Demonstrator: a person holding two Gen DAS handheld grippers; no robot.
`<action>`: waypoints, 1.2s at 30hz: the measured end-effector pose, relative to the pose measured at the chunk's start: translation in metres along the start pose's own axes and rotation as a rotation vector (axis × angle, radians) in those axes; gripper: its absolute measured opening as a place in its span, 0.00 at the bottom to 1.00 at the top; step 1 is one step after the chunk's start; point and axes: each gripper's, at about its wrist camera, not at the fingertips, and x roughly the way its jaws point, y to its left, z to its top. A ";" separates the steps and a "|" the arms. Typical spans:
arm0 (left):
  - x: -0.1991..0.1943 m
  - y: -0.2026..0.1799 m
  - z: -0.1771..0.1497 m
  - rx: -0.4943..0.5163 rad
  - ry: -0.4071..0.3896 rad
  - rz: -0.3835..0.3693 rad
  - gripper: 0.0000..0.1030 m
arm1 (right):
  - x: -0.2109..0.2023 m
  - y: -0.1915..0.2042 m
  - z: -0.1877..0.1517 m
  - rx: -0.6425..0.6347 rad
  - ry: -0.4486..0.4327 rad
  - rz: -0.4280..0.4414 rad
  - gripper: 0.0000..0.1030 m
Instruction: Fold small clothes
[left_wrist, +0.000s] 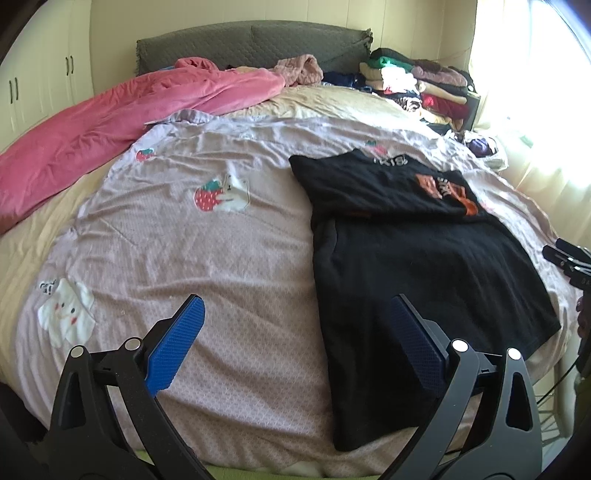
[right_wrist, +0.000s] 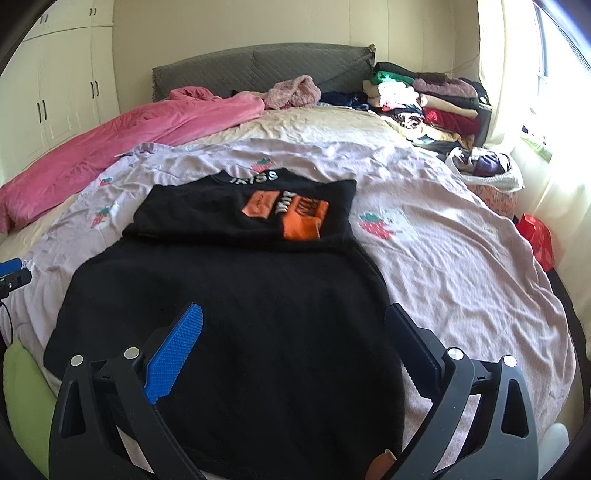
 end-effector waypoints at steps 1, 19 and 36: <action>0.001 0.000 -0.002 -0.001 0.006 -0.001 0.91 | 0.000 -0.001 -0.002 0.001 0.002 -0.001 0.96; 0.014 -0.003 -0.032 -0.006 0.088 -0.007 0.91 | 0.002 -0.013 -0.037 0.008 0.065 0.007 0.96; 0.029 -0.018 -0.051 -0.023 0.171 -0.129 0.85 | -0.009 -0.047 -0.072 0.030 0.113 -0.038 0.96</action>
